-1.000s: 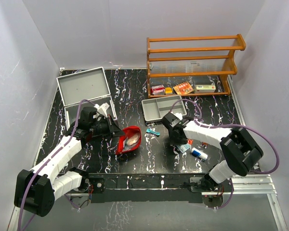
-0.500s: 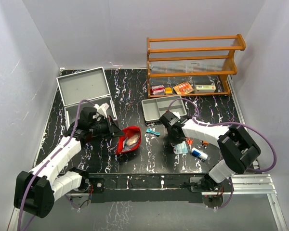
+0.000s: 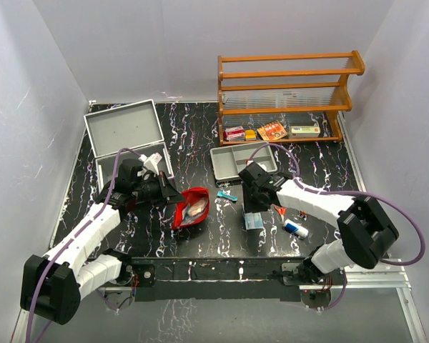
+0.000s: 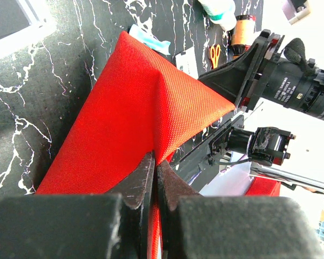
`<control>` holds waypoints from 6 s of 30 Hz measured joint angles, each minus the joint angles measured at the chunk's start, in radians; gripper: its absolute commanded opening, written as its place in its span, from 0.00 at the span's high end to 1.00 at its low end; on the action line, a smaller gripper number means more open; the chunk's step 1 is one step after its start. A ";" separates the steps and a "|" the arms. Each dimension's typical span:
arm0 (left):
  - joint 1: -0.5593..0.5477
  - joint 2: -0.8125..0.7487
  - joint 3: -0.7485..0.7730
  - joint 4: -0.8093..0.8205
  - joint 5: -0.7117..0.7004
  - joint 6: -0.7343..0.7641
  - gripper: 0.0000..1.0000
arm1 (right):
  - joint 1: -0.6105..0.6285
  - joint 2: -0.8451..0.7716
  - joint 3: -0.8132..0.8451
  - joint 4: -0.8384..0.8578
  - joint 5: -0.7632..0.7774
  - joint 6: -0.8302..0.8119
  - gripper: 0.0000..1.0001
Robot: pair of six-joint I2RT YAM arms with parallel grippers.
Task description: Organize the medicine kit
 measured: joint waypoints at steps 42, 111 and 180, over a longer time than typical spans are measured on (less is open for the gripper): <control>0.000 0.001 0.011 0.009 0.011 -0.023 1.00 | 0.117 -0.278 -0.067 0.331 0.038 0.121 1.00; 0.000 -0.029 0.098 -0.014 -0.088 -0.288 1.00 | 0.373 -0.306 -0.114 0.763 0.268 0.585 1.00; 0.000 -0.034 0.088 0.000 -0.060 -0.304 1.00 | 0.373 -0.144 -0.156 0.858 0.253 0.669 0.91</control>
